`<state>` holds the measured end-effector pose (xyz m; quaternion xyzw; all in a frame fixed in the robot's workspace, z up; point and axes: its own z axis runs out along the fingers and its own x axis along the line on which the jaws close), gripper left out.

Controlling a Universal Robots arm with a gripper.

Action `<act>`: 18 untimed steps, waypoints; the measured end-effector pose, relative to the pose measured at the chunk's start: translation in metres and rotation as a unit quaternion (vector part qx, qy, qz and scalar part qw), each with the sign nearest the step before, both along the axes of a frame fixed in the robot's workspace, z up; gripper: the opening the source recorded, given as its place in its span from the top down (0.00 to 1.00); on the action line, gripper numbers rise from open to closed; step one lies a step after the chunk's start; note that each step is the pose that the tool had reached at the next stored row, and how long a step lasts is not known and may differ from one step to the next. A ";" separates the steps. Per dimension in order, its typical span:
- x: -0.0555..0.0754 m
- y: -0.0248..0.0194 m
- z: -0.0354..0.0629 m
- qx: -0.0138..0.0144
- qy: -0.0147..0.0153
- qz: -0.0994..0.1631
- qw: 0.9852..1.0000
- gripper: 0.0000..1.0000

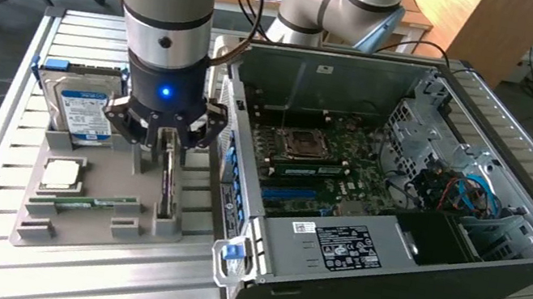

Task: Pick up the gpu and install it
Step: 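Pick up the gpu and move the gpu toward the slot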

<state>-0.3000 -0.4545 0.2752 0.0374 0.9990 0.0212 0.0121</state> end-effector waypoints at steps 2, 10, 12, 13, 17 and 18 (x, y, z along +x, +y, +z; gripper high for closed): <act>0.000 0.0000 -0.0028 0.000 0.000 0.000 1.000 0.58; 0.000 0.0000 -0.0077 0.000 0.000 0.000 1.000 0.58; 0.000 0.0000 -0.0085 0.000 0.000 0.000 1.000 0.58; 0.000 0.0000 -0.0091 0.000 0.000 0.000 1.000 0.58; 0.000 0.0000 -0.0130 0.000 0.000 0.000 1.000 0.58; 0.000 0.0000 -0.0141 0.000 0.000 0.000 1.000 0.58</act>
